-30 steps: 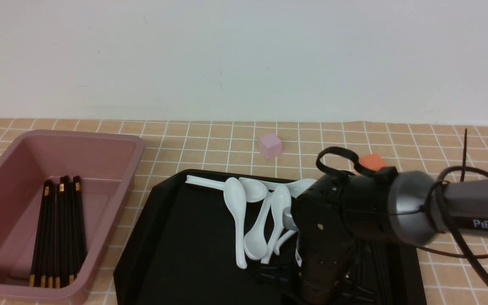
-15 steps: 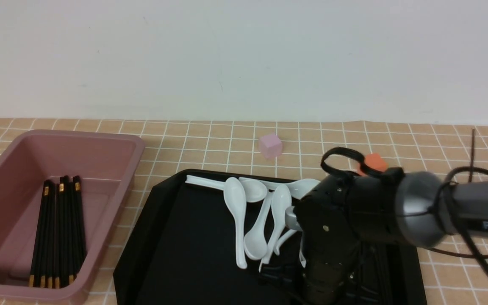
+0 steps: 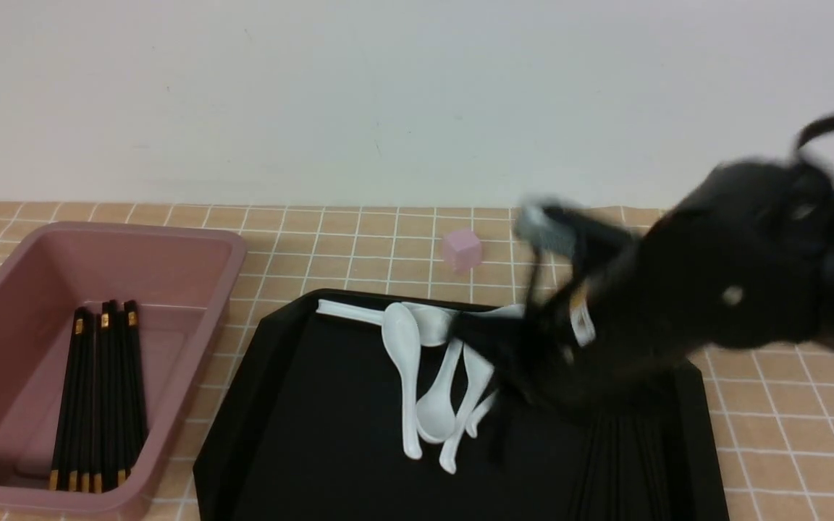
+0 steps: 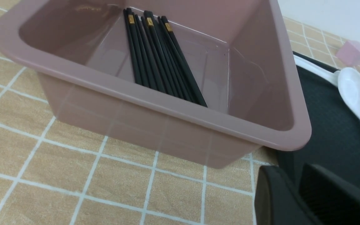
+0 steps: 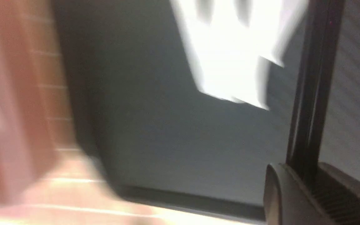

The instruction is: On brown tablecloth take chopsticks from black tray and put them in box.

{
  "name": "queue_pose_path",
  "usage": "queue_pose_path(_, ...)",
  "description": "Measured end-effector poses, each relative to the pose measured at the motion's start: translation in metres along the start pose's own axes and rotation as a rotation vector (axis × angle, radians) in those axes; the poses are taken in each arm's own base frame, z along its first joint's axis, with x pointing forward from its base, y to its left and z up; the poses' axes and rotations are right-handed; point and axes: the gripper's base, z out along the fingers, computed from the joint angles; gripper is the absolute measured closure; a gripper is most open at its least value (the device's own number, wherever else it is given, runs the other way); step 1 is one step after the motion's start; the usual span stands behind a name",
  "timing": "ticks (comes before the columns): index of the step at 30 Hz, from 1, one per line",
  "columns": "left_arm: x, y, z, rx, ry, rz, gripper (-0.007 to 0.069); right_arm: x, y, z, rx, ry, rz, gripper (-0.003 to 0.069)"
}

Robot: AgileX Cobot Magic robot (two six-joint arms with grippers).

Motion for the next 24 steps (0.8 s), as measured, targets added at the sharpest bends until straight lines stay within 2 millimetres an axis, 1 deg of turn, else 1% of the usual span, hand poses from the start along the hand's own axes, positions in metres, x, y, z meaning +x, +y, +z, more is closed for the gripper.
queue_pose_path(1, 0.000, 0.000, 0.000, 0.000, 0.000, 0.000, 0.0483, -0.002, 0.013, -0.005, -0.065, -0.025, -0.030, 0.0545)
queue_pose_path(3, 0.000, 0.000, 0.000, 0.000, 0.000, 0.000, 0.0483, -0.005, 0.043, -0.009, -0.184, -0.072, -0.107, 0.0545)
queue_pose_path(4, 0.000, 0.000, 0.000, 0.000, 0.000, 0.000, 0.0483, -0.003, 0.052, -0.006, -0.207, -0.076, -0.134, 0.0545)
queue_pose_path(5, 0.000, 0.000, 0.000, 0.000, 0.000, 0.000, 0.0483, -0.004, 0.069, -0.005, -0.257, -0.095, -0.185, 0.0545)
queue_pose_path(7, 0.000, 0.000, 0.000, 0.000, 0.000, 0.000, 0.0483, -0.002, 0.087, 0.008, -0.284, -0.098, -0.241, 0.0545)
queue_pose_path(8, 0.000, 0.000, 0.000, 0.000, 0.000, 0.000, 0.0483, -0.001, 0.100, 0.017, -0.299, -0.097, -0.279, 0.0545)
queue_pose_path(9, 0.000, 0.000, 0.000, 0.000, 0.000, 0.000, 0.0482, 0.001, 0.115, 0.029, -0.322, -0.101, -0.330, 0.0545)
queue_pose_path(10, 0.000, 0.000, 0.000, 0.000, 0.000, 0.000, 0.0482, 0.003, 0.124, 0.039, -0.330, -0.095, -0.357, 0.0545)
queue_pose_path(12, 0.000, 0.000, 0.000, 0.000, 0.000, 0.000, 0.0481, 0.011, 0.139, 0.070, -0.330, -0.077, -0.423, 0.0545)
queue_pose_path(13, 0.000, 0.000, 0.000, 0.000, 0.000, 0.000, 0.0480, 0.012, 0.148, 0.082, -0.345, -0.078, -0.456, 0.0545)
queue_pose_path(14, 0.000, 0.000, 0.000, 0.000, 0.000, 0.000, 0.0480, 0.014, 0.152, 0.091, -0.350, -0.075, -0.470, 0.0545)
queue_pose_path(16, 0.000, 0.000, 0.000, 0.000, 0.000, 0.000, 0.0480, 0.019, 0.162, 0.115, -0.365, -0.066, -0.506, 0.0545)
queue_pose_path(17, 0.000, 0.000, 0.000, 0.000, 0.000, 0.000, 0.0478, 0.020, 0.165, 0.122, -0.370, -0.064, -0.513, 0.0545)
queue_pose_path(18, 0.000, 0.000, 0.000, 0.000, 0.000, 0.000, 0.0477, 0.023, 0.172, 0.142, -0.385, -0.059, -0.527, 0.0545)
queue_pose_path(20, 0.000, 0.000, 0.000, 0.000, 0.000, 0.000, 0.0475, 0.026, 0.176, 0.158, -0.398, -0.059, -0.534, 0.0545)
queue_pose_path(21, 0.000, 0.000, 0.000, 0.000, 0.000, 0.000, 0.0475, 0.026, 0.176, 0.161, -0.402, -0.063, -0.536, 0.0543)
queue_pose_path(22, 0.000, 0.000, 0.000, 0.000, 0.000, 0.000, 0.0473, 0.027, 0.178, 0.173, -0.413, -0.070, -0.537, 0.0533)
queue_pose_path(24, 0.000, 0.000, 0.000, 0.000, 0.000, 0.000, 0.0470, 0.029, 0.178, 0.183, -0.417, -0.073, -0.534, 0.0510)
